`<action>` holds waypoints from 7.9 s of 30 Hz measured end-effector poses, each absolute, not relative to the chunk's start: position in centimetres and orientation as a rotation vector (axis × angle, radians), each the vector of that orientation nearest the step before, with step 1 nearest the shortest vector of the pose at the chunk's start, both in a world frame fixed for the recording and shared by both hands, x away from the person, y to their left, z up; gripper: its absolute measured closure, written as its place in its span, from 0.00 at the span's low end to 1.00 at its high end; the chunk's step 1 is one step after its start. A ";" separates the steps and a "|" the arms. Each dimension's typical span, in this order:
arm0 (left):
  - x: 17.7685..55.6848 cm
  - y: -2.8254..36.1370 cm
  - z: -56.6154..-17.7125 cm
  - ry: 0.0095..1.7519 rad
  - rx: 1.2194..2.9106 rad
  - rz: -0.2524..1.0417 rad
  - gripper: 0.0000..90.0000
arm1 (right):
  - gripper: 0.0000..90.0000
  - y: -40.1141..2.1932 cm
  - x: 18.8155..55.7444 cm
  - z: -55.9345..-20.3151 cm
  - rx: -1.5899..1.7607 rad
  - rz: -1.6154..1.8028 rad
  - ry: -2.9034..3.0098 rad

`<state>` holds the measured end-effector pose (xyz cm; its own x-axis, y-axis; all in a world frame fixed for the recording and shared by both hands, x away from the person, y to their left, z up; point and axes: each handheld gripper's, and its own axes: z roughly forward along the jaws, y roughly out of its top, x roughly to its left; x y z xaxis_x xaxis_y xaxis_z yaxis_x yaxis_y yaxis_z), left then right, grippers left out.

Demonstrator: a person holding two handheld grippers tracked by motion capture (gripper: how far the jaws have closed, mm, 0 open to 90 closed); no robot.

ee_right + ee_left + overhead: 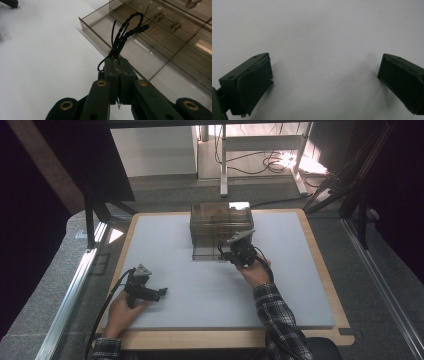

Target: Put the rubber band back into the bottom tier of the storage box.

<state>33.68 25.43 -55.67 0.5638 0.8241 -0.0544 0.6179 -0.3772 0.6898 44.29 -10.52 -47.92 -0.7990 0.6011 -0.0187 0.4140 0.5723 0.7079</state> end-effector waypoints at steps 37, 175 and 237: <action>33.7 25.4 -55.7 1.150 2.122 0.393 0.00 | 0.95 -3.7 48.0 -49.9 0.759 1.006 2.573; 33.7 25.4 -55.7 1.150 2.124 0.394 0.00 | 0.11 -10.9 44.4 -48.7 0.807 0.881 2.560; 33.7 25.4 -55.7 1.150 2.124 0.394 0.00 | 0.08 -18.9 40.8 -48.3 0.914 0.842 2.512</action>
